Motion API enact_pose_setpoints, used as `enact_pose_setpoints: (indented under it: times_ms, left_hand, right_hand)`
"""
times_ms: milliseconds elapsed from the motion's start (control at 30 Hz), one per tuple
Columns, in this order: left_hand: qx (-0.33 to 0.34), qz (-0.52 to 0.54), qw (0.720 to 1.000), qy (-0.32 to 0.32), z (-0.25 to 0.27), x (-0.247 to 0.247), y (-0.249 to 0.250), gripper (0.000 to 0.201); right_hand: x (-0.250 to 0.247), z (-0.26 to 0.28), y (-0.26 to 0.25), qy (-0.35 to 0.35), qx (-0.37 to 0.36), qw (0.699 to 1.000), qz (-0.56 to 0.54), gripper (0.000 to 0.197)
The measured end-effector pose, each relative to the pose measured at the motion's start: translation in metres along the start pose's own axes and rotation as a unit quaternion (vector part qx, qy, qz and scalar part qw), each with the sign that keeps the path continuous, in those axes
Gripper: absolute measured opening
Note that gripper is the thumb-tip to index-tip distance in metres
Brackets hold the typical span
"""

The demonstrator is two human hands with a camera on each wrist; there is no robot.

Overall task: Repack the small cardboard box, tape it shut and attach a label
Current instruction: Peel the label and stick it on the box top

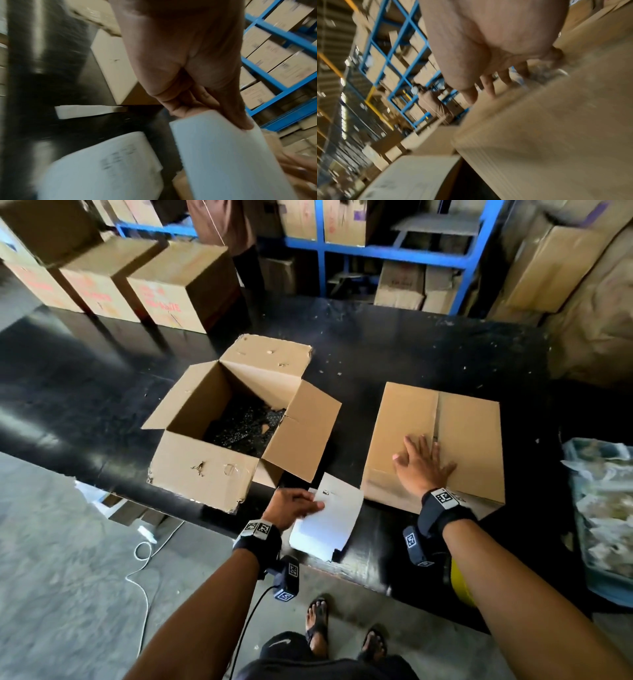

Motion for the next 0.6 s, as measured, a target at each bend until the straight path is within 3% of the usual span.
enact_pose_setpoints:
  times_ms: [100,133,200,233,367,467,600]
  left_hand:
    - [0.031,0.014,0.999,-0.027,-0.004,0.017,0.039,0.026]
    - [0.041,0.023,0.998,-0.03,-0.009,0.025,0.055,0.028]
    - [0.056,0.042,0.997,-0.041,-0.019,0.043,0.087,0.028]
    - [0.065,0.053,0.995,-0.048,-0.024,0.051,0.103,0.025]
    - [0.101,0.094,0.986,-0.091,-0.046,0.077,0.159,0.021]
    - [0.093,0.078,0.982,-0.144,-0.066,0.081,0.177,0.012]
    - [0.061,0.061,0.967,-0.239,-0.084,0.075,0.18,0.024]
  right_hand:
    - [-0.031,-0.002,-0.011,-0.016,-0.004,0.995,-0.101,0.053]
    - [-0.045,-0.001,-0.016,-0.006,-0.018,0.987,-0.157,0.06]
    - [-0.068,0.006,-0.023,-0.007,-0.042,0.957,-0.288,0.078]
    - [-0.077,0.01,-0.025,-0.027,-0.051,0.935,-0.349,0.078]
    - [-0.103,0.015,-0.022,-0.066,-0.072,0.847,-0.522,0.029]
    - [-0.12,0.005,-0.008,-0.017,-0.055,0.808,-0.586,0.024]
    - [-0.14,-0.003,0.005,0.054,-0.02,0.776,-0.628,0.014]
Point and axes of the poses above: each hand's wrist, its own z-axis away from the middle knuckle, its own x-axis out of the palm, y = z × x, the point moved 2 cm from there along -z, towards the middle knuckle, and after that the axes turned 4 degrees about z, right-handed, at the moved point
